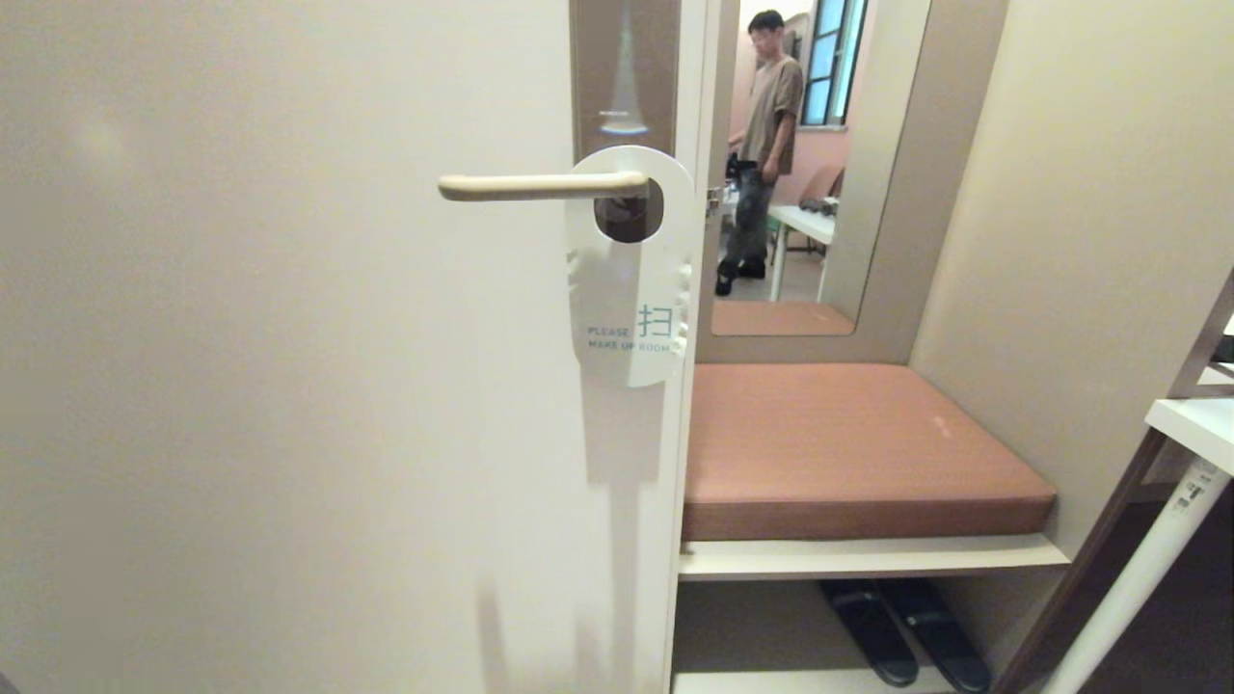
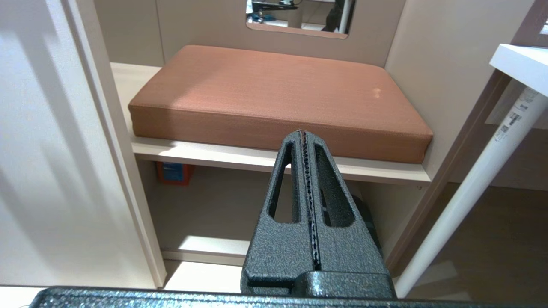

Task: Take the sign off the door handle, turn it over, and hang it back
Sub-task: Take down the sign

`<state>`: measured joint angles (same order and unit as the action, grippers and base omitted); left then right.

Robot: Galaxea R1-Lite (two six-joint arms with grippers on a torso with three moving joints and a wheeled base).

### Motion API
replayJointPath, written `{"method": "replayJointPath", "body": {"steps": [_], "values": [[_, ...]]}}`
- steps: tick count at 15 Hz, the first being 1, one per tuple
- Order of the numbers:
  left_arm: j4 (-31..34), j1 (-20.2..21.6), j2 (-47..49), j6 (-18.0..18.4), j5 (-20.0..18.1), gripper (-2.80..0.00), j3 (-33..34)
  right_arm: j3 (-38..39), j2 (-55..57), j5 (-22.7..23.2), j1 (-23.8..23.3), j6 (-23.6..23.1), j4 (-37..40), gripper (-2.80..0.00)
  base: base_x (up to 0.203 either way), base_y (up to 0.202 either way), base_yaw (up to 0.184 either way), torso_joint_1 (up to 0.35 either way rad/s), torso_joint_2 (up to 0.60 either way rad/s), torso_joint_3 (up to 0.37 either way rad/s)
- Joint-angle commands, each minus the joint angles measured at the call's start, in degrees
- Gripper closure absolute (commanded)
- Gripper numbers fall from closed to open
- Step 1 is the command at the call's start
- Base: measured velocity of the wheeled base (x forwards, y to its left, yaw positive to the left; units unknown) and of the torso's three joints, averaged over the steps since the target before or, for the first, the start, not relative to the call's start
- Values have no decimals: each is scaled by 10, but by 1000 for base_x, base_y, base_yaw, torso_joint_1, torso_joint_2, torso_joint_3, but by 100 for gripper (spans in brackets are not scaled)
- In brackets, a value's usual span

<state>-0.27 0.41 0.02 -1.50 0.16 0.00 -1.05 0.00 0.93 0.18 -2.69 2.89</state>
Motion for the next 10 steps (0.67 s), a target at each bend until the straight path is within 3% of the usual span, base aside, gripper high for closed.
{"method": "replayJointPath", "body": {"steps": [1, 10], "values": [[0, 0, 0, 0, 0, 0, 0, 0, 0, 0, 0, 0, 0, 0, 0, 0, 0, 0, 0, 0], [0, 0, 0, -1, 0, 0, 0, 0, 0, 0, 1, 0, 0, 0, 0, 0, 0, 0, 0, 0]]}}
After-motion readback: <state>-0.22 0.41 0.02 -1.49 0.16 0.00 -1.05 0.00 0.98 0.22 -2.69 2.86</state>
